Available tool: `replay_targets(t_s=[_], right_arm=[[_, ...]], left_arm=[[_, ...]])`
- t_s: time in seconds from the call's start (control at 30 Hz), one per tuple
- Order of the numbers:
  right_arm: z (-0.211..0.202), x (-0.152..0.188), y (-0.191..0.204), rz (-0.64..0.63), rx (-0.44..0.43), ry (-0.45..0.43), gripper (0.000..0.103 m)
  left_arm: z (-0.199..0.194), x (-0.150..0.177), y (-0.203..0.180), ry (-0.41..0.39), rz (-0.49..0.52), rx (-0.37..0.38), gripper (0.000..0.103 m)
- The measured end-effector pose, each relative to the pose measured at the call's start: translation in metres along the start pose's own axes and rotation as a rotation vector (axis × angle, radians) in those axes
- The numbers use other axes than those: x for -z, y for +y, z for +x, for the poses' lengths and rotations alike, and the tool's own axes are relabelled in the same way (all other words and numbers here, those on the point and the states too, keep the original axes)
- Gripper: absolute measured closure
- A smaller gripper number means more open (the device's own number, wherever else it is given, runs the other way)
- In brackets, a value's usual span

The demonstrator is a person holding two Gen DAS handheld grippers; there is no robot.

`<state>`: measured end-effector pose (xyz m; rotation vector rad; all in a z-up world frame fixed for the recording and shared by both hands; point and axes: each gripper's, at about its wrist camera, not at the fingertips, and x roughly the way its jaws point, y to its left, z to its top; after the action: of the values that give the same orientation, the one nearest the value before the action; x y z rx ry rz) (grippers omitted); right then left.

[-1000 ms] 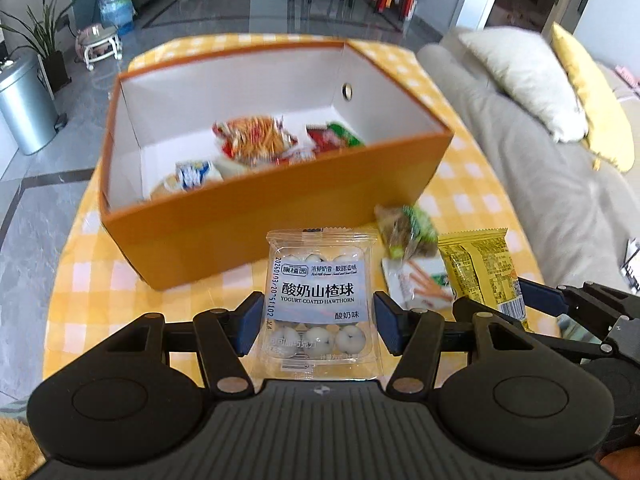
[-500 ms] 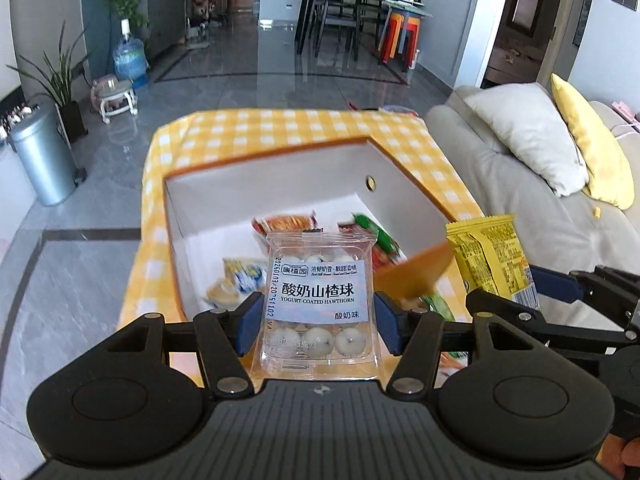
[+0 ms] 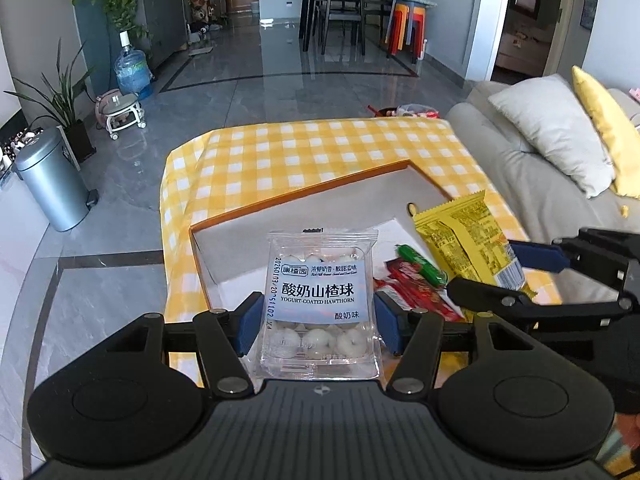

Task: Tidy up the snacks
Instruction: 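Lift and carry both held packets over the orange box, then lower both packets into the box and open both tools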

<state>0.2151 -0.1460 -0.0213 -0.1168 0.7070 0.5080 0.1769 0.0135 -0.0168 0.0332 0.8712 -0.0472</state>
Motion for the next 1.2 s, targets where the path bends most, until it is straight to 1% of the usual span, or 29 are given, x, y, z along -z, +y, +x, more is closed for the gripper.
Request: replay_targets(t_s=[0.07,0.2,0.33,0.63,0.77,0.93,1.03,1.2], right_arm=[[0.017,-0.007,-0.003,-0.011,-0.002,0.026,0.053],[0.053,-0.017,-0.012,-0.006,-0.009,0.094,0.053],[0.089,-0.026,-0.014,-0.040,0.002,0.153,0.053],[0.155,-0.028,-0.015,-0.079,0.023,0.257,0.053],[0.174,-0.026,-0.016,-0.090,0.038,0.286,0.053],[0.193,-0.025,-0.020,-0.106,0.059,0.320,0.053],[0.197,-0.023,-0.024,-0.101,0.052,0.337,0.053],[0.198,-0.020,-0.025,-0.104,0.040,0.355,0.053]], left_arm=[[0.016,-0.003,0.004,0.024,0.009,-0.027,0.036],[0.043,-0.007,0.015,0.070,0.016,-0.034,0.036],[0.071,-0.010,0.016,0.116,0.091,-0.098,0.036],[0.117,-0.017,0.009,0.195,0.244,-0.163,0.036],[0.132,-0.014,0.005,0.225,0.295,-0.182,0.035],[0.146,-0.010,0.003,0.258,0.328,-0.206,0.035],[0.152,-0.008,0.002,0.284,0.342,-0.212,0.035],[0.152,-0.008,-0.002,0.279,0.357,-0.221,0.033]])
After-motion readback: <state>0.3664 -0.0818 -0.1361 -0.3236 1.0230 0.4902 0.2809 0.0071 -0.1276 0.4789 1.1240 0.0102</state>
